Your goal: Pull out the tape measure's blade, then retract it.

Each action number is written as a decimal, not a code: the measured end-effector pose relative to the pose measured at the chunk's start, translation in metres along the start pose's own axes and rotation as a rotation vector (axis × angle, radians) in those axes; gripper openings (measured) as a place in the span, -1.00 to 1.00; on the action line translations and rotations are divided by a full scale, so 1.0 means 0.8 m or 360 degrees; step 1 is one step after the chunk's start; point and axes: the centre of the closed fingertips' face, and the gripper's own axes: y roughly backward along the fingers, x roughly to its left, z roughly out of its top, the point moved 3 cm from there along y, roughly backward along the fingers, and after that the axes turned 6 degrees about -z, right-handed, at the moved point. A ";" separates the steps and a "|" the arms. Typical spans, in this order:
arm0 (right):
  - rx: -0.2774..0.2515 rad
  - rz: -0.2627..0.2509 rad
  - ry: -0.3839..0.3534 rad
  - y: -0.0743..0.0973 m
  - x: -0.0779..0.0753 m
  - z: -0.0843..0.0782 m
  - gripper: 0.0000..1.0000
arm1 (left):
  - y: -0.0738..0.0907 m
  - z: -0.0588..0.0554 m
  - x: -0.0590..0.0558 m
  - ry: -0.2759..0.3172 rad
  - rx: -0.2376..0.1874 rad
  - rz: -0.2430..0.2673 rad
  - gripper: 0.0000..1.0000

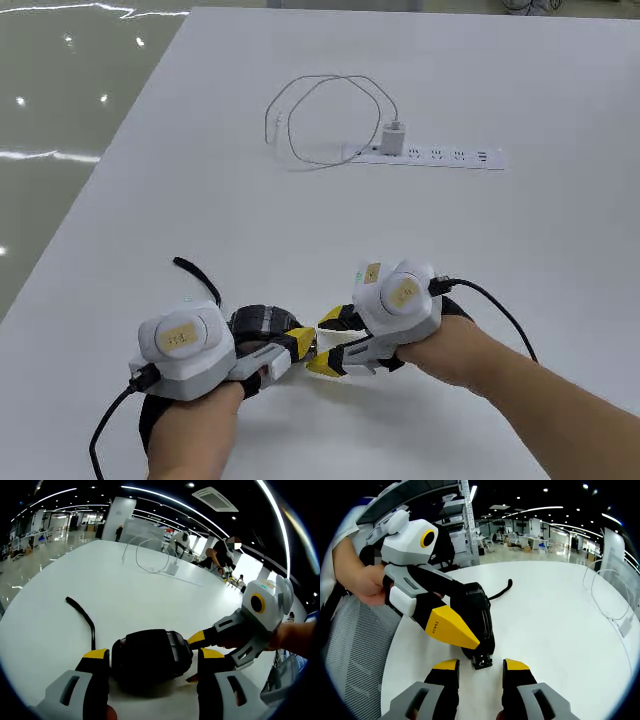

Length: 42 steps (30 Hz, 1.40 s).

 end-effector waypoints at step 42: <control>-0.0217 -0.0244 -0.0183 0.071 0.024 -0.009 0.08 | 0.050 0.015 -0.005 -0.0292 -0.0055 -0.0142 0.52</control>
